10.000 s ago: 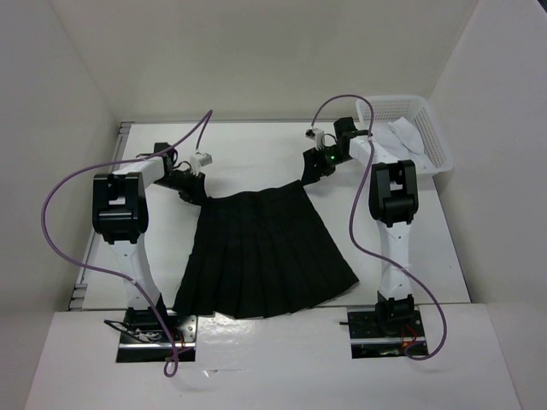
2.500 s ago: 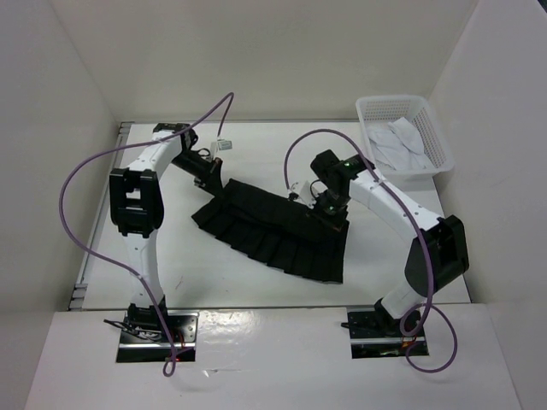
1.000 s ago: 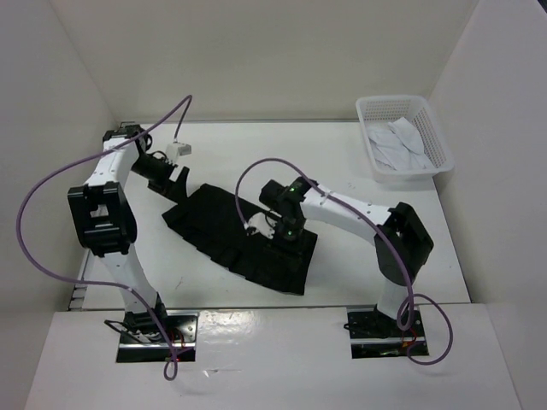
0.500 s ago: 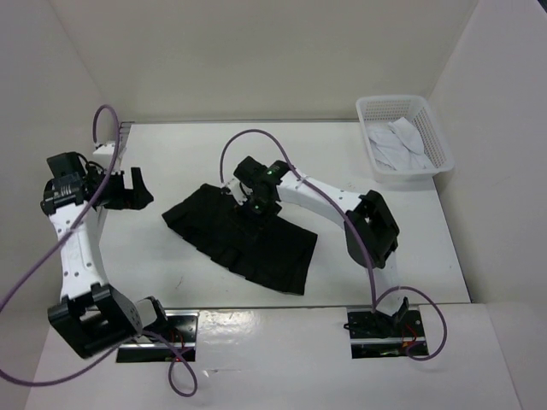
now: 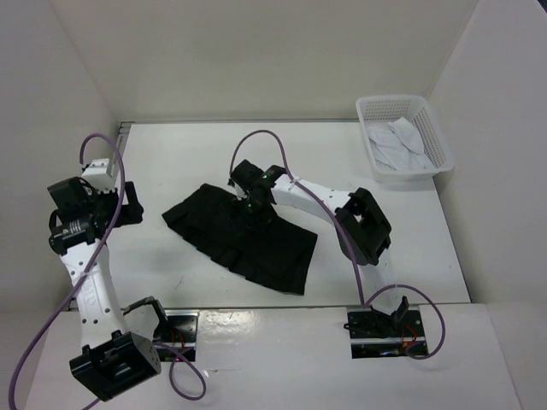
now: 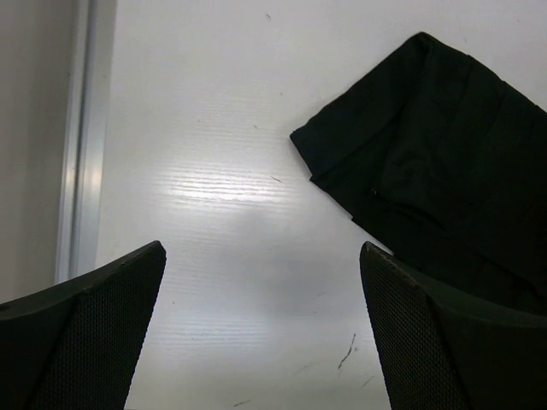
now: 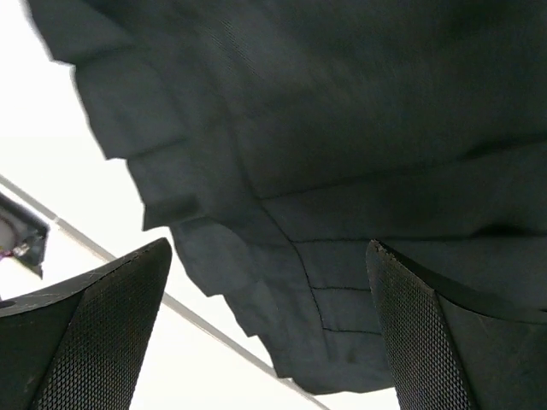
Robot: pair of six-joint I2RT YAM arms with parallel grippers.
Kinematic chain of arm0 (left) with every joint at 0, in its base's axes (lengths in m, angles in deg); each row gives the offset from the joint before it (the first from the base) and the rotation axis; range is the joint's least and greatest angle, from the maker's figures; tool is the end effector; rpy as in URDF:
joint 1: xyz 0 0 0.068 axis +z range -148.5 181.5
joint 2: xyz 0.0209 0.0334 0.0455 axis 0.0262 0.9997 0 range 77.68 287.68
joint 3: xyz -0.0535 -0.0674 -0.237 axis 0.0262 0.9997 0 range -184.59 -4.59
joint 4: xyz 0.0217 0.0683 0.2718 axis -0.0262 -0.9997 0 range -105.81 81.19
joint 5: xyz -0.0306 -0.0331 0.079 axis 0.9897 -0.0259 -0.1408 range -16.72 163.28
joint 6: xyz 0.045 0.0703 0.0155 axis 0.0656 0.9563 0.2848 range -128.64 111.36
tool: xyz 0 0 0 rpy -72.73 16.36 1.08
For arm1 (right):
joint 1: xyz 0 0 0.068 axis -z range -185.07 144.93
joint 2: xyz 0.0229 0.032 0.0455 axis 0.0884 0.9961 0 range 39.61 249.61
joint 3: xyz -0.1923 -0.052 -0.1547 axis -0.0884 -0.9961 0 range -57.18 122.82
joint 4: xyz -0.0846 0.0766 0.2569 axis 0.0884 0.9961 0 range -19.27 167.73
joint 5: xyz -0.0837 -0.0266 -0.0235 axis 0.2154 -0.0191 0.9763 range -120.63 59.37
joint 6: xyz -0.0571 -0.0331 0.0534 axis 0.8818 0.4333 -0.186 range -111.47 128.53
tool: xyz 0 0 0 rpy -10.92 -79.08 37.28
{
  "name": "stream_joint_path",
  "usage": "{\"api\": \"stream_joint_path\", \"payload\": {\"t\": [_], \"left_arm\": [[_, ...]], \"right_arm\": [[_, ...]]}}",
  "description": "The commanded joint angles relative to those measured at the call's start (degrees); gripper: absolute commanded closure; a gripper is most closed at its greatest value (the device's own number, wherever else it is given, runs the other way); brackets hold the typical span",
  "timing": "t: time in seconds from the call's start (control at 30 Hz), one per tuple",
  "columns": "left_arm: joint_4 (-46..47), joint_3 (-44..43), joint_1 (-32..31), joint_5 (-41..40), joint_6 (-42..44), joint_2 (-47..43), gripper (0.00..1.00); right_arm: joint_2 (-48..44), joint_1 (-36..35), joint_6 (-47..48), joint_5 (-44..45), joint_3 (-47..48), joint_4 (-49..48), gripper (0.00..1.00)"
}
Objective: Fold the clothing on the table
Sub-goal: Fold the skirt
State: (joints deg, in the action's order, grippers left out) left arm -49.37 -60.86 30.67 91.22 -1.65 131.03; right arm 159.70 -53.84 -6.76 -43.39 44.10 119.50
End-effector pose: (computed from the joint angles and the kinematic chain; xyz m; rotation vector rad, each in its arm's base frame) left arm 0.2316 0.1031 0.2930 -0.2537 2.1760 0.0055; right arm 0.2965 0.3633 0.1588 -0.8880 2.7318 0.5740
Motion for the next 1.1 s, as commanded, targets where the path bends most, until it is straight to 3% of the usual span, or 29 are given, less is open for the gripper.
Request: {"api": "stream_joint_path", "payload": {"t": [0.0, 0.13, 0.4, 0.53, 0.67, 0.83, 1.07], "left_arm": [[3.6, 0.5, 0.7, -1.7, -1.8, -2.1, 0.00], [3.6, 0.5, 2.1, -1.1, -1.8, -1.4, 0.00], [4.1, 1.1, 2.7, -1.1, -1.8, -2.5, 0.00], [4.1, 1.1, 2.7, -0.4, -1.8, -2.5, 0.00], [4.1, 1.1, 3.3, 0.1, -1.8, -2.5, 0.00], [4.1, 1.1, 3.3, 0.6, -1.3, -2.5, 0.00], [3.6, 1.1, 3.3, 1.8, -0.7, -2.5, 0.00]], "right_arm": [[-3.6, -0.4, -7.4, 2.1, -5.1, -3.9, 0.01], [-4.5, -0.4, -11.4, 7.0, -9.9, -5.7, 0.01], [3.6, -0.4, -11.3, 16.6, -8.2, -7.5, 0.01], [8.5, 1.0, -4.5, 25.4, -3.3, -6.3, 0.01], [10.2, 8.1, 3.8, 25.7, -2.6, -5.8, 0.01], [8.7, 13.6, 15.7, 27.1, -7.2, -7.5, 0.01], [1.9, 14.7, 38.1, 27.5, -18.3, -14.6, 0.01]]}}
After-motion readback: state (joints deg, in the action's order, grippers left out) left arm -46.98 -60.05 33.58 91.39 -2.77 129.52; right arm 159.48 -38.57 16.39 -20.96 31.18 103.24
